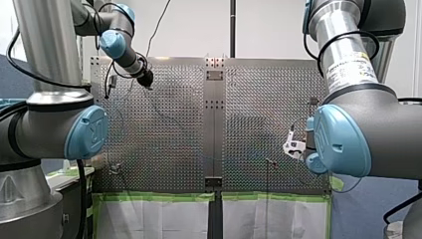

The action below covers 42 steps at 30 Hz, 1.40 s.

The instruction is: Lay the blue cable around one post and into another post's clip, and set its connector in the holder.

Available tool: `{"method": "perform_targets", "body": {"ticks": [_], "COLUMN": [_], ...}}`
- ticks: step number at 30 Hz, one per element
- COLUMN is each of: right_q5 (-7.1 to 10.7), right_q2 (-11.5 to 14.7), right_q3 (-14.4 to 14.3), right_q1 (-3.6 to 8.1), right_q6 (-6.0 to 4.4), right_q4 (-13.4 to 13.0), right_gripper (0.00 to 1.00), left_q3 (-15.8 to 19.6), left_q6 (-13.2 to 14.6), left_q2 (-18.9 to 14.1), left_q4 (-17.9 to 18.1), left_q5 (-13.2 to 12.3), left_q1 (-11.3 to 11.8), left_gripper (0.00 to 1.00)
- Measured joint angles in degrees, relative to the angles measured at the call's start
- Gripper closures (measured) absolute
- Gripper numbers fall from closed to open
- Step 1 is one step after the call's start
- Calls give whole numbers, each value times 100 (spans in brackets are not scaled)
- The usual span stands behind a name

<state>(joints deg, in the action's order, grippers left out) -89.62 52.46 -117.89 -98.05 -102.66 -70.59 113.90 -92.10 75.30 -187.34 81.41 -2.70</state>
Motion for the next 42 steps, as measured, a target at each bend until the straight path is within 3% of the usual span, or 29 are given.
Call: {"method": "perform_targets", "body": {"ticks": [7, 20, 33, 42], "right_q5": [-140, -251, -357, -365], "right_q2": [-9, -60, -455, -478], "right_q3": [-154, -308, -336, -336], "right_q1": [-15, -43, -60, -35], "right_q6": [61, 111, 126, 134], "right_q4": [-88, -241, -286, -357], "right_gripper": [100, 100, 100, 100], "left_q3": [321, 972, 1663, 1712], "left_q6": [-278, -887, -845, -827], "left_q2": [322, 973, 1701, 2160], "left_q4": [321, 976, 1703, 2160], "left_q5": [192, 837, 1562, 1710], "left_q1": [-319, -970, -1698, -2157], "left_gripper": [1, 1, 1, 1]}}
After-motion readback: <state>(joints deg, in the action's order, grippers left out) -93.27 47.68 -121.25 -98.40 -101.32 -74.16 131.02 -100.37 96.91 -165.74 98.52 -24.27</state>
